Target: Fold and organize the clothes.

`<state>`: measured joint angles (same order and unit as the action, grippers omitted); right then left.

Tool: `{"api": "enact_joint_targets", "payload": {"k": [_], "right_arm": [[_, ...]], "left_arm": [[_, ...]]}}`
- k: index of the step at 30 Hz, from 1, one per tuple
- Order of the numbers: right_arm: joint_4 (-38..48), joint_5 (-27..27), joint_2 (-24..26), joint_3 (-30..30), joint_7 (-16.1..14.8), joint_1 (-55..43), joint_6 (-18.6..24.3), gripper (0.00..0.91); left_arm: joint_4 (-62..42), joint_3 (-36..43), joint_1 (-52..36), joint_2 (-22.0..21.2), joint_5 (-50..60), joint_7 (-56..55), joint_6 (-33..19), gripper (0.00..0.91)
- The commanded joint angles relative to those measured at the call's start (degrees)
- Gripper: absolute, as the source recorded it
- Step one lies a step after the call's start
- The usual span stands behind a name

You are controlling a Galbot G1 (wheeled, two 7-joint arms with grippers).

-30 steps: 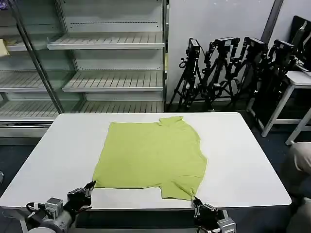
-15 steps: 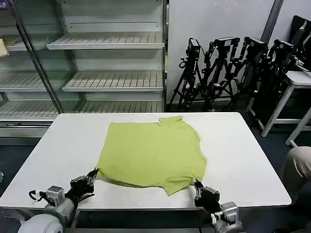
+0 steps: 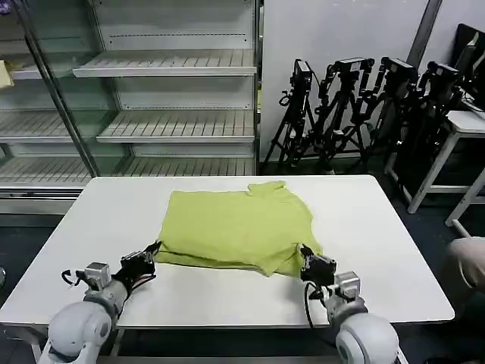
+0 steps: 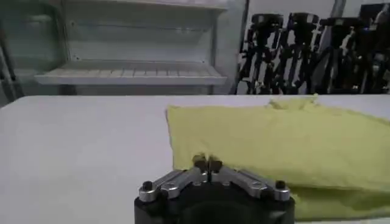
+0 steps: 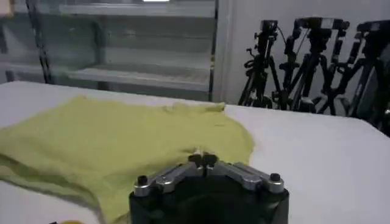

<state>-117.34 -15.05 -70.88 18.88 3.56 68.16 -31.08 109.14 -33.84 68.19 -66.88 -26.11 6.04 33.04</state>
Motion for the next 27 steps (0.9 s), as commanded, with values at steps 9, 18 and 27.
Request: {"api": "enact_joint_targets", "payload": {"k": [9,18,27], "right_arm": [[11.0,2.4,-0.7,-1.0,-4.5,-9.3,3.1,0.000],[13.5,2.9,-0.9,-1.6,-4.9,-11.1,3.9,0.907],[17.3,5.2,-1.4,-1.8,-3.5,-12.8,6.0,0.907]], "left_arm": [[-7.8,1.7,-7.6,-0.4,-0.1,0.2,-0.1,0.010],[-8.8,2.5,-7.9,-0.3,0.6,0.8,-0.1,0.907],[-10.9,1.7,-8.2,0.0,1.8,2.5,-3.9,0.907]]}}
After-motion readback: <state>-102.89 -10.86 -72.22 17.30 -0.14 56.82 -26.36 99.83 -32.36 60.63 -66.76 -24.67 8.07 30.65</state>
